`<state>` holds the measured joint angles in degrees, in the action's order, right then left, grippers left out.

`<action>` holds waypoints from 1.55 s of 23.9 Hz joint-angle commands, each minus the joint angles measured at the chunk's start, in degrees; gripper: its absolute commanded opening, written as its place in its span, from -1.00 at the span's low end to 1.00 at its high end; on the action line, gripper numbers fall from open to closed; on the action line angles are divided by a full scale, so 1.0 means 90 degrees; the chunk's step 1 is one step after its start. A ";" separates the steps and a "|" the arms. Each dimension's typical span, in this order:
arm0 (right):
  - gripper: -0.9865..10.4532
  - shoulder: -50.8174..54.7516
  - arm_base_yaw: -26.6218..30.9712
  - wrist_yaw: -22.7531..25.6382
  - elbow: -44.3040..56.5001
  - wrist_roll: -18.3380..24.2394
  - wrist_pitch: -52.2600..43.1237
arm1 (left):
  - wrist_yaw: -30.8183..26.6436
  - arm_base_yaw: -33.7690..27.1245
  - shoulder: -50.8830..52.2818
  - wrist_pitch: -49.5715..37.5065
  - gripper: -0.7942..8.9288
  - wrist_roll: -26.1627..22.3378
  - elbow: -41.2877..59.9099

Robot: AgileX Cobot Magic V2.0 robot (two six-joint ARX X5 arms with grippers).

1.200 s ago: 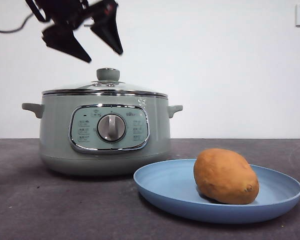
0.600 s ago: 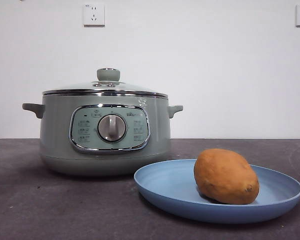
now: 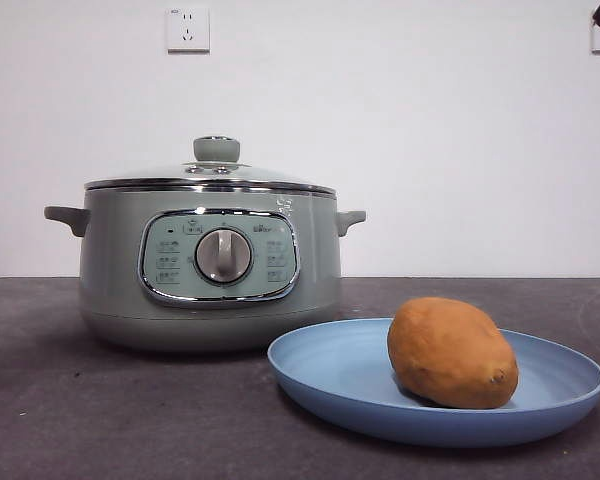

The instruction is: Take the potato out from the steamer,put the potato on the plate,close the lid

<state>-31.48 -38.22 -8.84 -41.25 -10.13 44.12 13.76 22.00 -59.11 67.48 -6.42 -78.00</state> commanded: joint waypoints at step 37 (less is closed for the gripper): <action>-0.83 0.0000 -0.0010 0.0019 -0.0019 -0.0053 0.0010 | -0.0712 -0.2764 0.5578 -0.7354 -0.84 0.0265 0.7244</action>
<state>-31.48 -38.22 -8.84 -41.25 -10.11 44.36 7.53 -2.70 -9.72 1.85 -6.13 -14.28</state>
